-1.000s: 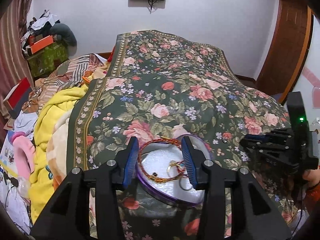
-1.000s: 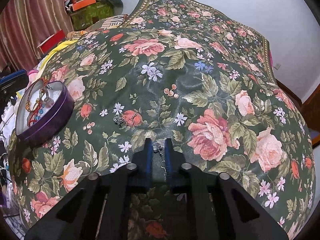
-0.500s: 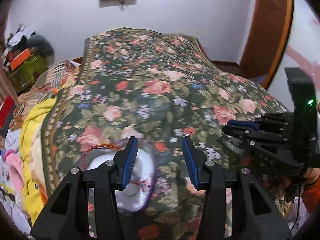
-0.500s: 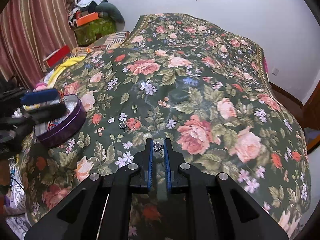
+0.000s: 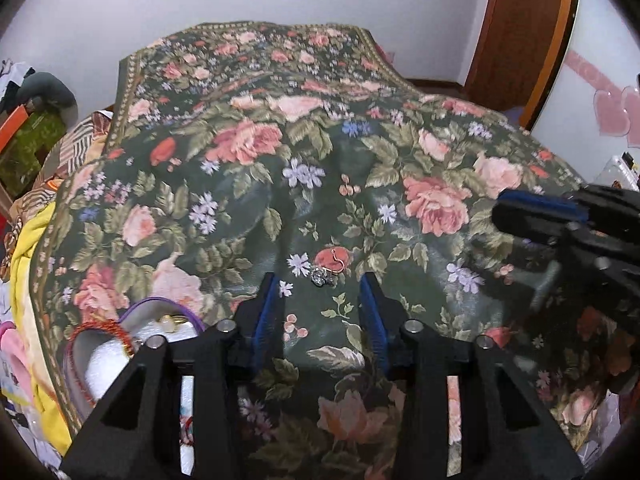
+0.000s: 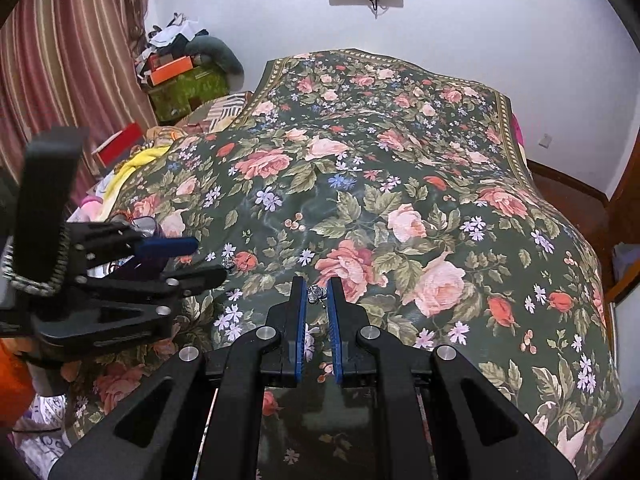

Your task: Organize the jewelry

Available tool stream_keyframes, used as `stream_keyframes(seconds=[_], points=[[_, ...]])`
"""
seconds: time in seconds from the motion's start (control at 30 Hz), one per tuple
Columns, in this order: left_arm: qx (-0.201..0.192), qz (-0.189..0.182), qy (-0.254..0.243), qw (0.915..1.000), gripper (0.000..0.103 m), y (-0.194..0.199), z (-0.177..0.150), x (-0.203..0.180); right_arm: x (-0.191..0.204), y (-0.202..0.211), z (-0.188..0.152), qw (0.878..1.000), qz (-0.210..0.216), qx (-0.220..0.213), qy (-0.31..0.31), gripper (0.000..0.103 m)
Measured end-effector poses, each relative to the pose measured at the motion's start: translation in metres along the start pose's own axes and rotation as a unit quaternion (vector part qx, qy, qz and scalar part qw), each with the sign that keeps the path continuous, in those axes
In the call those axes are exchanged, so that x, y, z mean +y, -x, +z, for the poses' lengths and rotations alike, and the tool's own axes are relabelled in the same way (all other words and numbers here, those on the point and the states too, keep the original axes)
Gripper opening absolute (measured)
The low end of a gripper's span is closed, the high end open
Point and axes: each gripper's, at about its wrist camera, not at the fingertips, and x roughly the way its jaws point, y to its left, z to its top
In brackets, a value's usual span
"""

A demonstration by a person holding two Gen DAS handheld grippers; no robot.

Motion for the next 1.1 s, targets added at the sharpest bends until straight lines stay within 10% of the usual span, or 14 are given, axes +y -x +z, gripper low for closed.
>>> stream_keyframes(seconds=[0.4, 1.1], points=[[0.007, 0.026, -0.018, 0.9995, 0.012, -0.023, 0.004, -0.001, -0.003, 0.0, 0.0, 1.0, 0.009, -0.004, -0.006, 0.009], [-0.104, 0.019, 0.008, 0.9943, 0.012, 0.078, 0.004, 0.012, 0.036, 0.024, 0.023, 0.999, 0.022, -0.04, 0.015, 0.009]])
